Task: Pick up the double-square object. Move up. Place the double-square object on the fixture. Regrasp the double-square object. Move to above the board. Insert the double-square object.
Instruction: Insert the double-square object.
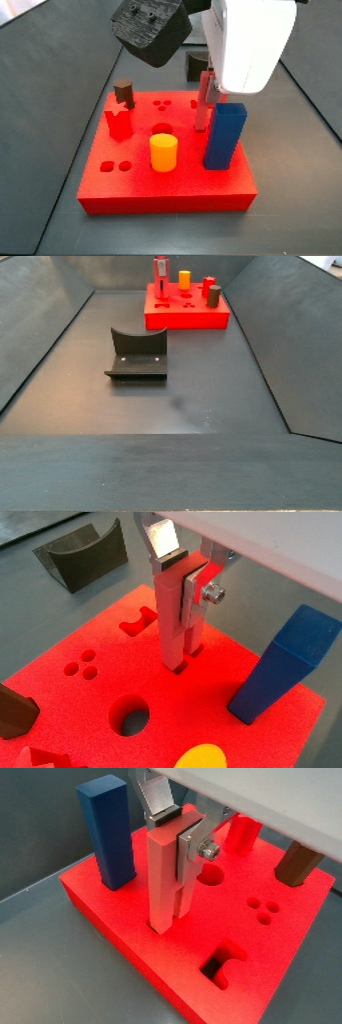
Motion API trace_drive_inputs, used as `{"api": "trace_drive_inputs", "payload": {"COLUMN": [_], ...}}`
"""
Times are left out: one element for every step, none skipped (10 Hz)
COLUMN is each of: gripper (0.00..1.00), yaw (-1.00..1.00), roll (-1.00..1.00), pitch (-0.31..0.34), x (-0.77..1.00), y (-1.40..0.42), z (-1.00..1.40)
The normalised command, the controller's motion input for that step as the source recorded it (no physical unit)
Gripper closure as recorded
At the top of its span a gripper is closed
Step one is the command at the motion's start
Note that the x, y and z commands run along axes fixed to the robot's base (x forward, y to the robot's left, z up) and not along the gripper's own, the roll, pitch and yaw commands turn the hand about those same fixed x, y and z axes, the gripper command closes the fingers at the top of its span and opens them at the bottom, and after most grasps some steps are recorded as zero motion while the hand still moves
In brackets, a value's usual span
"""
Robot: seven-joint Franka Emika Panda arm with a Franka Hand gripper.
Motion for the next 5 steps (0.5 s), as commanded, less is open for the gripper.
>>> {"api": "trace_drive_inputs", "payload": {"gripper": [1.0, 1.0, 1.0, 1.0, 1.0], "yaw": [0.0, 0.0, 0.0, 0.0, 0.0], "roll": [-0.04, -0.06, -0.06, -0.04, -0.04], "pitch": [-0.029, -0.056, -0.061, -0.051, -0.056], "x": [0.09, 0.01, 0.0, 0.0, 0.0], "y": [-0.13, -0.15, -0.12, -0.12, -0.12], "z": [-0.39, -0.39, -0.37, -0.37, -0.39]}}
